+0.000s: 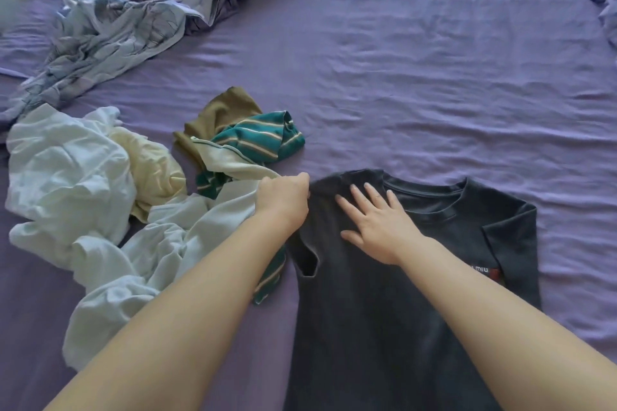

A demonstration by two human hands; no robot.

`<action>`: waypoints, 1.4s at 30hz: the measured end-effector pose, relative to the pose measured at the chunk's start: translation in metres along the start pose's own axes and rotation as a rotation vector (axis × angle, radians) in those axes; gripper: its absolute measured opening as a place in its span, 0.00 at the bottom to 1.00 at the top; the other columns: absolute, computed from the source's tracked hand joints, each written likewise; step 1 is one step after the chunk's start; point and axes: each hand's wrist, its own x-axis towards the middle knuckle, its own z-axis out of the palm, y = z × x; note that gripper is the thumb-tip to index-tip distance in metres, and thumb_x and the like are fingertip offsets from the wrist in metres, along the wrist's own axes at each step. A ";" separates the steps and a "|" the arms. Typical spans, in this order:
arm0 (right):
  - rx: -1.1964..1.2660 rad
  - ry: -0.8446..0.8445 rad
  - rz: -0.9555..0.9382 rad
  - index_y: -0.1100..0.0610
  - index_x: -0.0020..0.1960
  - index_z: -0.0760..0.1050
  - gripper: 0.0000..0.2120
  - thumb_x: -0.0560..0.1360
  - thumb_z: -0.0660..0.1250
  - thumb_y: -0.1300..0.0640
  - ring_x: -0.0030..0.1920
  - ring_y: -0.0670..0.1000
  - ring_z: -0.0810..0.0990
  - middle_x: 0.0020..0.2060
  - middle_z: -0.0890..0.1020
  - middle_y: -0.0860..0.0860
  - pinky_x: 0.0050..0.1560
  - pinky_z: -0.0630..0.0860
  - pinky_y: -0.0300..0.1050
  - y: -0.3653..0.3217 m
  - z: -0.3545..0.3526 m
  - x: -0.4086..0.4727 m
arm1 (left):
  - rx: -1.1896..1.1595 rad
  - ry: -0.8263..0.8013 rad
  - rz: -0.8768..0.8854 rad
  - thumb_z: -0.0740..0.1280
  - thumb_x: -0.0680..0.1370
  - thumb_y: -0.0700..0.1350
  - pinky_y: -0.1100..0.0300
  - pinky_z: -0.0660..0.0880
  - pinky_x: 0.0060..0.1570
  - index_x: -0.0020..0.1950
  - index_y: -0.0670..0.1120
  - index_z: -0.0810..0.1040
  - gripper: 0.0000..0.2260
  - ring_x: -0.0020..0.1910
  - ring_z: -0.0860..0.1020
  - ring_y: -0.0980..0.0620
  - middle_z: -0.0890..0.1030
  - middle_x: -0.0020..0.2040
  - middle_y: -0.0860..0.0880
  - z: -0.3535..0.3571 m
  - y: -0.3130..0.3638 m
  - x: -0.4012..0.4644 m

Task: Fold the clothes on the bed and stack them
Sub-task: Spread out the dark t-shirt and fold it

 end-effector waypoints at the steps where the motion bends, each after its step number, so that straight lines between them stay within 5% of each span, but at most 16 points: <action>1: -0.001 -0.020 0.012 0.44 0.75 0.38 0.31 0.78 0.47 0.37 0.76 0.56 0.40 0.77 0.43 0.52 0.73 0.43 0.62 -0.003 -0.001 0.005 | -0.008 -0.013 -0.013 0.58 0.80 0.44 0.54 0.62 0.42 0.48 0.50 0.67 0.02 0.50 0.77 0.39 0.80 0.51 0.44 0.000 -0.001 0.000; 5: 0.032 0.056 0.053 0.45 0.76 0.39 0.34 0.75 0.44 0.32 0.76 0.57 0.39 0.77 0.44 0.52 0.72 0.40 0.63 -0.011 0.010 -0.002 | -0.220 -0.045 -0.135 0.57 0.81 0.48 0.54 0.66 0.41 0.55 0.46 0.69 0.07 0.51 0.77 0.39 0.80 0.51 0.43 0.003 0.002 -0.003; 9: 0.018 0.022 0.049 0.44 0.76 0.41 0.37 0.73 0.46 0.30 0.76 0.57 0.38 0.77 0.43 0.52 0.71 0.37 0.65 -0.021 0.025 -0.021 | -0.551 -0.078 -0.320 0.65 0.77 0.51 0.53 0.72 0.50 0.57 0.46 0.72 0.12 0.54 0.76 0.43 0.79 0.52 0.44 0.006 0.007 -0.006; 13: 0.343 0.102 0.100 0.49 0.75 0.55 0.27 0.78 0.56 0.45 0.76 0.51 0.48 0.76 0.53 0.51 0.74 0.45 0.58 -0.014 0.009 -0.013 | -0.770 -0.033 -0.326 0.67 0.75 0.52 0.52 0.76 0.48 0.53 0.46 0.74 0.12 0.47 0.77 0.47 0.79 0.47 0.47 0.008 0.025 -0.012; 15: 0.540 0.237 0.175 0.54 0.72 0.64 0.22 0.78 0.58 0.55 0.74 0.51 0.57 0.74 0.62 0.52 0.73 0.54 0.51 -0.004 0.001 -0.019 | -1.117 -0.137 -0.341 0.65 0.77 0.53 0.53 0.80 0.38 0.52 0.46 0.75 0.11 0.40 0.79 0.50 0.78 0.45 0.47 0.007 0.039 -0.017; 17: 0.596 0.308 0.228 0.57 0.69 0.68 0.20 0.78 0.58 0.61 0.72 0.51 0.62 0.71 0.67 0.54 0.72 0.58 0.49 0.009 -0.003 -0.032 | -1.330 -0.232 -0.320 0.61 0.80 0.49 0.49 0.81 0.39 0.51 0.47 0.76 0.08 0.38 0.80 0.49 0.79 0.47 0.43 0.009 0.054 -0.022; 21: 0.509 0.320 0.241 0.57 0.68 0.69 0.20 0.77 0.59 0.63 0.72 0.52 0.63 0.70 0.68 0.53 0.71 0.61 0.50 0.028 0.005 -0.063 | -0.526 0.045 0.124 0.59 0.77 0.34 0.49 0.74 0.53 0.60 0.46 0.78 0.16 0.54 0.74 0.44 0.78 0.56 0.44 0.028 0.054 -0.027; 24: 0.357 0.333 0.229 0.58 0.68 0.69 0.21 0.76 0.63 0.60 0.73 0.54 0.62 0.70 0.69 0.54 0.71 0.59 0.52 0.032 0.021 -0.087 | -0.119 0.073 0.374 0.60 0.78 0.40 0.53 0.64 0.62 0.68 0.50 0.71 0.18 0.66 0.66 0.45 0.70 0.69 0.48 0.042 0.048 -0.034; 26: 0.248 0.320 0.249 0.58 0.68 0.70 0.22 0.75 0.66 0.57 0.72 0.56 0.63 0.69 0.70 0.56 0.71 0.60 0.58 0.032 0.035 -0.101 | 0.006 -0.027 0.421 0.54 0.82 0.50 0.49 0.49 0.73 0.75 0.49 0.59 0.22 0.76 0.52 0.45 0.56 0.77 0.48 0.054 0.053 -0.041; 28: 0.158 0.292 0.295 0.56 0.69 0.70 0.24 0.74 0.67 0.53 0.72 0.59 0.63 0.69 0.70 0.56 0.70 0.59 0.63 0.034 0.047 -0.111 | 0.054 -0.119 0.329 0.46 0.81 0.60 0.44 0.38 0.73 0.78 0.49 0.47 0.28 0.77 0.41 0.47 0.45 0.78 0.47 0.065 0.055 -0.045; 31: 0.080 0.332 0.382 0.55 0.71 0.67 0.24 0.77 0.56 0.48 0.73 0.59 0.61 0.71 0.67 0.57 0.70 0.56 0.65 0.044 0.059 -0.125 | 0.087 -0.151 0.248 0.38 0.76 0.68 0.41 0.34 0.72 0.76 0.50 0.37 0.35 0.76 0.36 0.48 0.39 0.78 0.46 0.077 0.052 -0.041; 37: 0.095 0.306 0.558 0.57 0.75 0.55 0.34 0.74 0.40 0.40 0.76 0.57 0.51 0.75 0.55 0.58 0.74 0.46 0.60 0.080 0.072 -0.133 | 0.040 0.039 0.217 0.35 0.75 0.65 0.44 0.28 0.70 0.74 0.48 0.35 0.32 0.74 0.32 0.49 0.40 0.78 0.44 0.084 0.068 -0.037; 42: 0.123 0.272 0.607 0.53 0.76 0.48 0.40 0.71 0.32 0.33 0.76 0.55 0.44 0.76 0.48 0.57 0.74 0.39 0.58 0.086 0.083 -0.113 | -0.065 0.018 0.177 0.36 0.75 0.65 0.49 0.33 0.73 0.73 0.47 0.34 0.33 0.76 0.35 0.46 0.39 0.77 0.42 0.095 0.086 -0.031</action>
